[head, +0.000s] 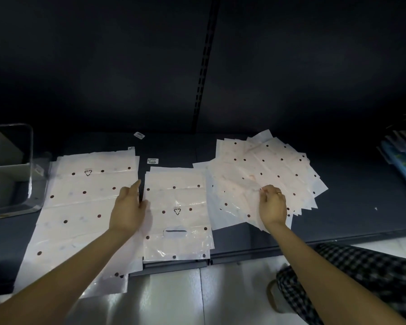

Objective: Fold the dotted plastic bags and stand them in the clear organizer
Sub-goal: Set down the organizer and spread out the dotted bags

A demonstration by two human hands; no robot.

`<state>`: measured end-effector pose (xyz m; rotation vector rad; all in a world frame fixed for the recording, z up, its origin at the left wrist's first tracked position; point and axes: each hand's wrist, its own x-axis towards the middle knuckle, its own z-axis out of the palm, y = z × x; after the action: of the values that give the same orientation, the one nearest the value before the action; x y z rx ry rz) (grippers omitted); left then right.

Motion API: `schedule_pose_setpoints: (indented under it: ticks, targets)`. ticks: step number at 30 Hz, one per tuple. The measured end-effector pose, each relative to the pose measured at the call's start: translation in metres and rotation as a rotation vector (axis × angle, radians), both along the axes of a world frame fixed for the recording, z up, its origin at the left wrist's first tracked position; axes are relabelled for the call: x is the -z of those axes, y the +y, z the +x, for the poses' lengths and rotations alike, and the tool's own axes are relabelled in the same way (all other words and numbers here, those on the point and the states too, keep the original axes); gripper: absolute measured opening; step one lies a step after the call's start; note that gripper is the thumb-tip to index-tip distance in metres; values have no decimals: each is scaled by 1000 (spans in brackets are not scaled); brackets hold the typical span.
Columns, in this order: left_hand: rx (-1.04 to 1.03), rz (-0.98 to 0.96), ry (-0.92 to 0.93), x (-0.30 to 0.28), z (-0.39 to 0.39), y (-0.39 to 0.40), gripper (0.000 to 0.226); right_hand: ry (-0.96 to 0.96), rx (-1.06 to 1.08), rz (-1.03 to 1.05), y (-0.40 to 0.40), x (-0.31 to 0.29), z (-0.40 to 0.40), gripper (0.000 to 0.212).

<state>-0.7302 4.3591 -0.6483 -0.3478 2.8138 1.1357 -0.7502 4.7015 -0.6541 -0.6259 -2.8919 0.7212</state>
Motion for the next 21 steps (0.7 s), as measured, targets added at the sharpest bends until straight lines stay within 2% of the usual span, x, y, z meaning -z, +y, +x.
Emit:
schedule_pose_setpoints:
  ticks: [4,8,13,15,16,18,19,21]
  targets:
    - [17,90,63,-12,-1,4,44,120,-13,-238,-26,-15,-4,22]
    - [21,414,-88,-27,-1,11,37,106,-215,-435,-62,-30,0,18]
    - [-199,962,-360,-44,-2,1,66,-10,-576,-518,-112,-40,15,19]
    - [-273,1092,-426,-45,-7,-18,75,-105,-770,-473,-127,-40,23,19]
    - [-281,1088,-441,-46,-8,-28,73,-143,-861,-423,-132,-39,27,20]
    - [-315,965,-398,-46,-7,-41,53,-188,-997,-324,-139,-32,31,21]
    - [-357,862,-339,-43,-6,-46,45,-198,-1025,-313,-140,-27,32,21]
    - [-423,677,-196,-34,-4,-57,47,-174,-947,-380,-135,-20,30,24]
